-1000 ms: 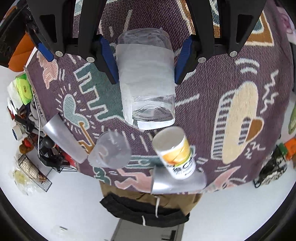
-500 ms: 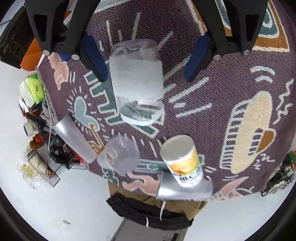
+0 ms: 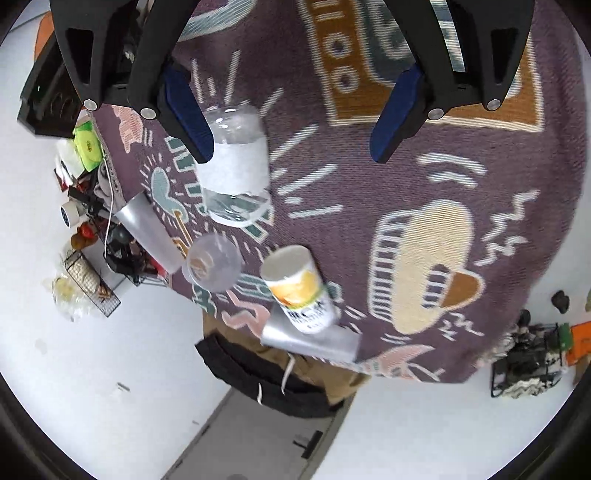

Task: Flip cup upside down
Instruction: 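Close the right tool on the bottle while the left tool opens and releases it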

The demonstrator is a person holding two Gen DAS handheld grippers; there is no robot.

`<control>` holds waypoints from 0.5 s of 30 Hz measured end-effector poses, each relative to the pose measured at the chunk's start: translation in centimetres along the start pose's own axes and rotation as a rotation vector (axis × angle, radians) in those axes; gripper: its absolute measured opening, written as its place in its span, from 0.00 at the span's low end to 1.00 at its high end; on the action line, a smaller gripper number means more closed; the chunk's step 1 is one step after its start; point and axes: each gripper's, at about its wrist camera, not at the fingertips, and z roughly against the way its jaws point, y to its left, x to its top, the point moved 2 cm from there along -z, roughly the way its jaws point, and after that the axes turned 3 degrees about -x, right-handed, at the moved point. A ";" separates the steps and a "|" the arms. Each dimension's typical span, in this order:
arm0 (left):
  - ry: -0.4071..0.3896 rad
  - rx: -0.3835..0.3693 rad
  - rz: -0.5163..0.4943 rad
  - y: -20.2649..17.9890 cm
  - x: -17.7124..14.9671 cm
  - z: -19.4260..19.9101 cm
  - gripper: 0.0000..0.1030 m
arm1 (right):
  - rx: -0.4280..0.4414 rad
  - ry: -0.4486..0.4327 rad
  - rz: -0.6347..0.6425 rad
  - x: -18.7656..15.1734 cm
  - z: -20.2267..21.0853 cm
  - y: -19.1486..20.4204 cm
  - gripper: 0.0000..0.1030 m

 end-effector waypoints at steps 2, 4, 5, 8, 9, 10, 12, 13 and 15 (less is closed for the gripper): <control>-0.026 0.014 -0.004 0.9 0.0 1.1 0.85 | -0.013 0.009 0.001 0.3 -0.8 0.7 0.95; -0.051 0.024 -0.001 1.7 0.0 2.1 0.85 | -0.030 0.024 0.007 0.6 -1.8 1.5 0.95; -0.060 0.028 0.002 2.0 0.0 2.4 0.85 | -0.038 0.029 0.010 0.8 -2.2 1.8 0.95; -0.092 0.040 0.010 3.0 0.0 3.5 0.85 | -0.087 0.030 0.010 1.1 -3.5 2.4 0.95; -0.105 0.048 0.007 3.2 0.0 3.8 0.85 | -0.105 0.031 0.007 1.1 -3.9 2.4 0.95; -0.111 0.053 0.003 3.3 0.0 3.9 0.85 | -0.125 0.034 0.002 1.2 -4.2 2.3 0.95; -0.123 0.060 -0.009 3.4 0.0 4.0 0.85 | -0.168 0.033 -0.006 1.4 -4.7 2.2 0.95; -0.127 0.063 -0.014 3.5 -0.1 4.1 0.85 | -0.181 0.026 -0.007 1.5 -4.8 2.2 0.95; -0.134 0.069 -0.018 3.8 -0.1 4.2 0.85 | -0.202 0.007 -0.002 1.7 -4.9 2.3 0.95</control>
